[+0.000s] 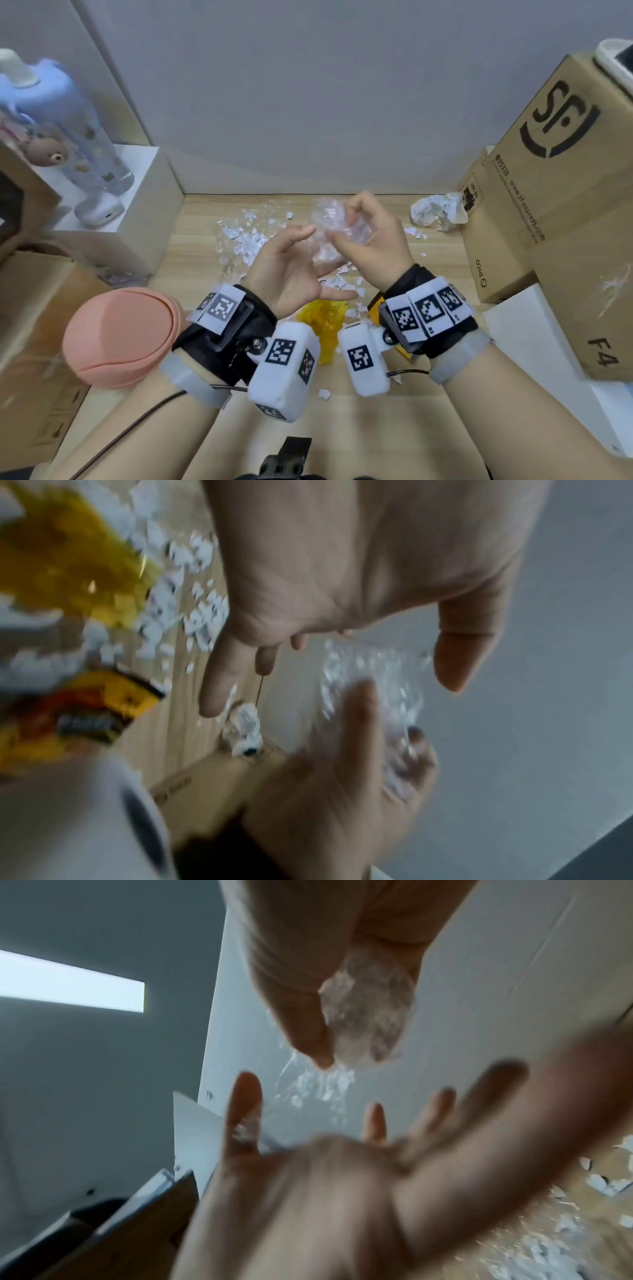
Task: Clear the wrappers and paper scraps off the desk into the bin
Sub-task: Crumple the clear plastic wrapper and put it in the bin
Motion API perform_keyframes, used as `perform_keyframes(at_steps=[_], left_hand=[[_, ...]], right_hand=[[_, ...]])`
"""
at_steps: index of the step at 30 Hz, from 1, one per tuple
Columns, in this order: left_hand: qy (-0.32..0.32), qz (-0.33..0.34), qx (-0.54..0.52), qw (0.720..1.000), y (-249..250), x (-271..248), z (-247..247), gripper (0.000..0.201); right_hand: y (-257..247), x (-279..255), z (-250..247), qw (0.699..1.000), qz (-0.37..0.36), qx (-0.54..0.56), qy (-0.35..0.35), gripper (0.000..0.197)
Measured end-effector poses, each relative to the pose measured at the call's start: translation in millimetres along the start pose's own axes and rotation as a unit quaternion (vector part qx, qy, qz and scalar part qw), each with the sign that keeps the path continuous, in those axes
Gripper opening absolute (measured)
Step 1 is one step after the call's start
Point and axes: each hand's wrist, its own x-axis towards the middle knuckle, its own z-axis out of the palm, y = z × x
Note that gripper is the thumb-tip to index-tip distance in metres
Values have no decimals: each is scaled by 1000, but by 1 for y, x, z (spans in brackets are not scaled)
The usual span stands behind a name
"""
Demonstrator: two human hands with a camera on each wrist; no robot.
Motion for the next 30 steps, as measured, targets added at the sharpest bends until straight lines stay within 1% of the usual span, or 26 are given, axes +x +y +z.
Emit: perform_keyframes(at_steps=[2, 3, 5, 6, 7, 8, 9, 11, 12, 13, 14, 16, 18, 19, 20, 21, 23, 25, 28, 30], left_hand=[[49, -3, 4, 999, 3, 0, -7, 54], [58, -9, 5, 998, 4, -1, -8, 68], [36, -17, 14, 999, 4, 2, 0, 90], [28, -12, 22, 999, 4, 4, 6, 96], [30, -6, 29, 999, 4, 7, 9, 98], [34, 5, 39, 999, 4, 9, 11, 97], [29, 15, 48, 998, 4, 10, 11, 95], [3, 24, 75, 997, 5, 9, 12, 96], [5, 23, 100, 995, 4, 8, 13, 94], [16, 26, 130, 991, 2, 7, 14, 86], [30, 34, 160, 986, 0, 7, 15, 73], [48, 46, 224, 972, 1, 8, 17, 49], [74, 62, 265, 960, 8, 9, 14, 32], [102, 68, 266, 956, 13, 7, 11, 25], [131, 71, 253, 956, 18, 6, 7, 18], [156, 76, 233, 957, 22, 4, 2, 18], [204, 83, 192, 956, 29, 3, -5, 39], [254, 93, 158, 950, 32, 3, -11, 52], [299, 98, 118, 942, 32, 7, -13, 61], [291, 88, 104, 947, 29, 11, -9, 63]], right_hand=[[0, 3, -5, 999, -11, 16, 28, 39], [-1, 3, -4, 999, -14, 30, 28, 38], [-9, -2, 7, 998, -3, 63, -7, 35], [-14, -7, 15, 995, 9, 88, -37, 35], [-18, -11, 22, 992, 15, 107, -69, 36], [-20, -15, 27, 990, 17, 104, -97, 42], [-21, -18, 29, 991, 14, 71, -116, 53], [-18, -18, 29, 990, -2, -46, -135, 82], [-18, -17, 27, 986, -6, -100, -132, 95], [-15, -15, 26, 982, -12, -140, -128, 102], [-13, -14, 25, 976, -21, -175, -132, 108], [-8, -8, 16, 956, -33, -232, -176, 125], [-6, -2, 2, 944, -8, -256, -210, 135], [-6, 0, -6, 948, 10, -246, -201, 134], [-5, 1, -13, 958, 23, -223, -178, 130], [-3, 2, -19, 969, 31, -194, -148, 125], [1, 2, -26, 982, 43, -144, -117, 115], [3, 0, -26, 983, 46, -130, -118, 110], [-1, -2, -21, 986, 24, -106, -130, 104], [-7, -2, -15, 985, -6, -93, -147, 105]])
